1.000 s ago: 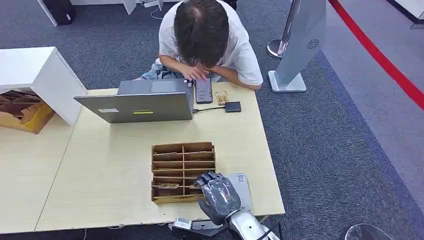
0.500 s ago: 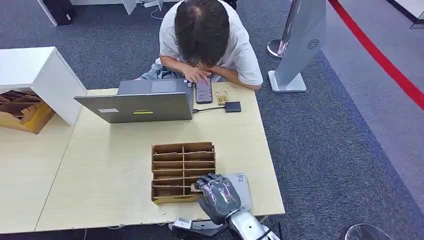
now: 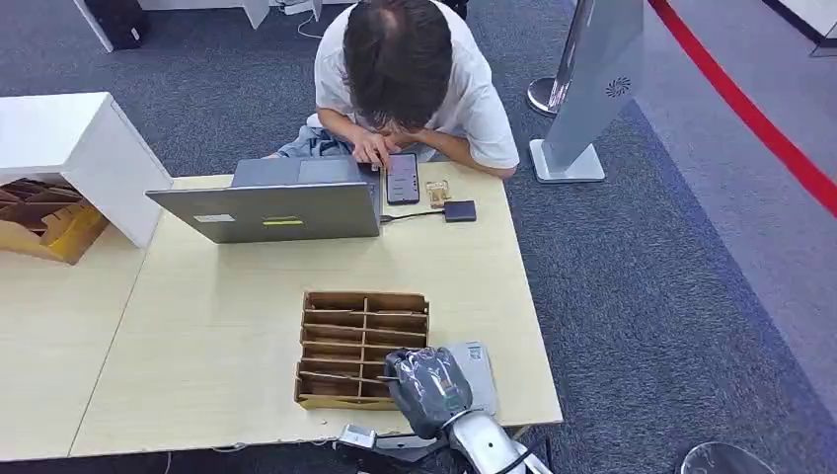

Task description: Pass the card to the sensor for recognition and then transmit it.

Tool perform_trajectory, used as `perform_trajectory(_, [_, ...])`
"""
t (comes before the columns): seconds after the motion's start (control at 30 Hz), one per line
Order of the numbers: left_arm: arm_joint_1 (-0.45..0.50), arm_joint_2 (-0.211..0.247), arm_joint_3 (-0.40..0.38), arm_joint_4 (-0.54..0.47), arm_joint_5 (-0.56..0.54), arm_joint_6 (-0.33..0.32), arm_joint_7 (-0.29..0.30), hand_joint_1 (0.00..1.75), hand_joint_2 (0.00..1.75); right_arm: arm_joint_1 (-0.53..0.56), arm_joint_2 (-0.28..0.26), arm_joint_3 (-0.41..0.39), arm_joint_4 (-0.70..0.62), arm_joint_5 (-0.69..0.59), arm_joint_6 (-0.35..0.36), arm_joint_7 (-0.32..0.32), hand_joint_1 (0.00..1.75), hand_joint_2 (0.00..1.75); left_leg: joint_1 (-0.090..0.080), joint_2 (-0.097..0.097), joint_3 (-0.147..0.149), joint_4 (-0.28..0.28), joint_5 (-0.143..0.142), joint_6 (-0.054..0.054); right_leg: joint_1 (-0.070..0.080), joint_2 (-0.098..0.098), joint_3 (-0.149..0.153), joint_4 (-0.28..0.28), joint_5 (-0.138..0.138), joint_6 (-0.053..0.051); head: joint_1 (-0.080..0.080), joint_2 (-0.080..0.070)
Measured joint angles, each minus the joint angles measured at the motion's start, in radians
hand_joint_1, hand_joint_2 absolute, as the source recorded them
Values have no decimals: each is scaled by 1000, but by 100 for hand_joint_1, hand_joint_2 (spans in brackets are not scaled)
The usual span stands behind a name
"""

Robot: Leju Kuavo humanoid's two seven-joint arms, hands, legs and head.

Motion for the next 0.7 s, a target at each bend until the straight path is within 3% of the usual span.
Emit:
perform_trajectory(0.3, [0,0,0,0,-10,-1,0,0,0,0,5,-5,4,0,-22,-6,175,175,0,0,0,0,0,0,0,0,0,0,0,0,0,0])
perform_trajectory(0.7, [0,0,3,0,-21,-2,-3,0,0,21,4,-31,-39,10,-137,-41,175,175,0,0,0,0,0,0,0,0,0,0,0,0,0,0])
